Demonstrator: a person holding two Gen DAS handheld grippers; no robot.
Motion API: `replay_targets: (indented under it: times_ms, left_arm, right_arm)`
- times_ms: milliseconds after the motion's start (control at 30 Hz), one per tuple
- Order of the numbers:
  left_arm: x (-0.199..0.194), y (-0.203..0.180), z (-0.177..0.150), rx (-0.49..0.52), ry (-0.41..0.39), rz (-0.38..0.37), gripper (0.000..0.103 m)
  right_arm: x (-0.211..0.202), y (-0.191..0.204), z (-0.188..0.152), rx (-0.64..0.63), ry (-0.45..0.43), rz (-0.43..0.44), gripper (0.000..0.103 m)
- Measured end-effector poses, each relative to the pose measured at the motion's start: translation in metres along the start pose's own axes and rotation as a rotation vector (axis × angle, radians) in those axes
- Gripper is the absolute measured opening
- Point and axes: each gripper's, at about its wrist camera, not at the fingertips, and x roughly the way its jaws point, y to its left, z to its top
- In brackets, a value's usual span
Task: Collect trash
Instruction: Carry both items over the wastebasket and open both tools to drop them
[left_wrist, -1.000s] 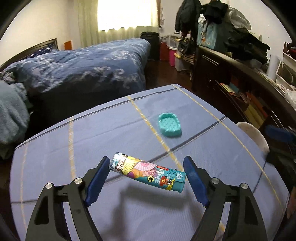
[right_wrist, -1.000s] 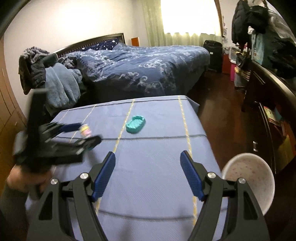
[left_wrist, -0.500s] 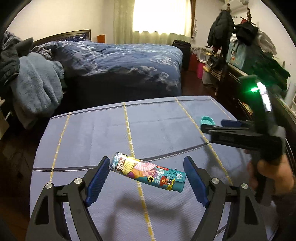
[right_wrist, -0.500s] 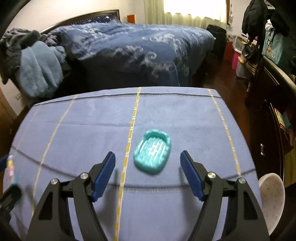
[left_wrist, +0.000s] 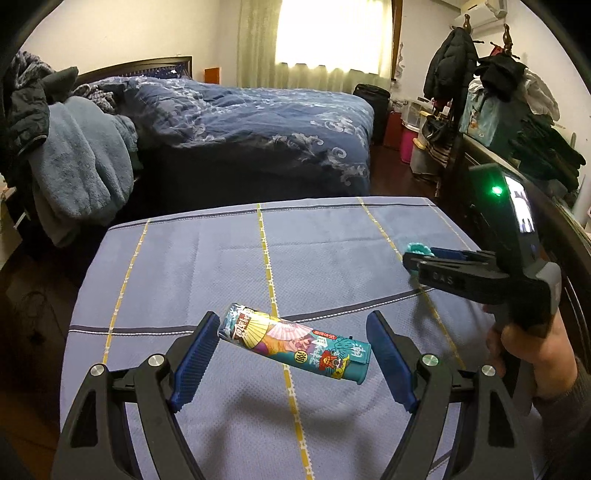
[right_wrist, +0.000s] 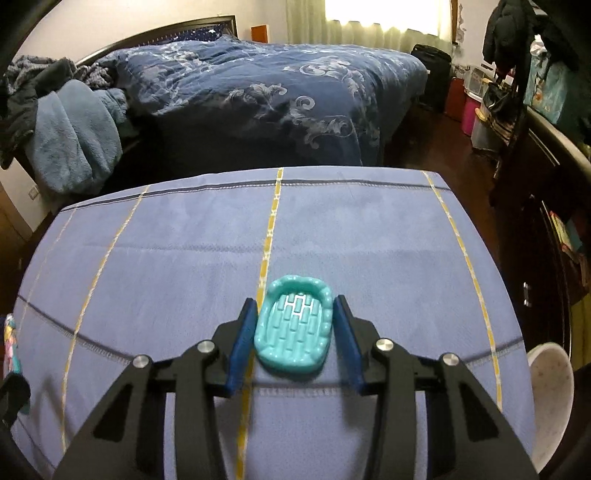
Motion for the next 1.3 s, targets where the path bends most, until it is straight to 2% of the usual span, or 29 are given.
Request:
replay_targets:
  times_ms: [267, 633, 1000, 1300]
  left_arm:
    - [-0.021, -0.021, -0.002, 0.011, -0.024, -0.022, 0.081]
    - [-0.045, -0.095, -0.006, 0.079, -0.053, -0.122, 0.081]
    - [-0.054, -0.179, 0.001, 0.182, -0.069, -0.239, 0.081]
    - [-0.044, -0.262, 0.015, 0.264, -0.079, -0.354, 0.081]
  right_arm:
    - [-0.063, -0.022, -0.043, 0.016, -0.046, 0.034, 0.043]
    - [-0.156, -0.074, -0.123, 0.077, -0.148, 0.006, 0.043]
    - [-0.211, -0.139, -0.171, 0.182, -0.220, -0.054, 0.043]
    - [-0.230, -0.211, -0.196, 0.302, -0.242, -0.161, 0.044]
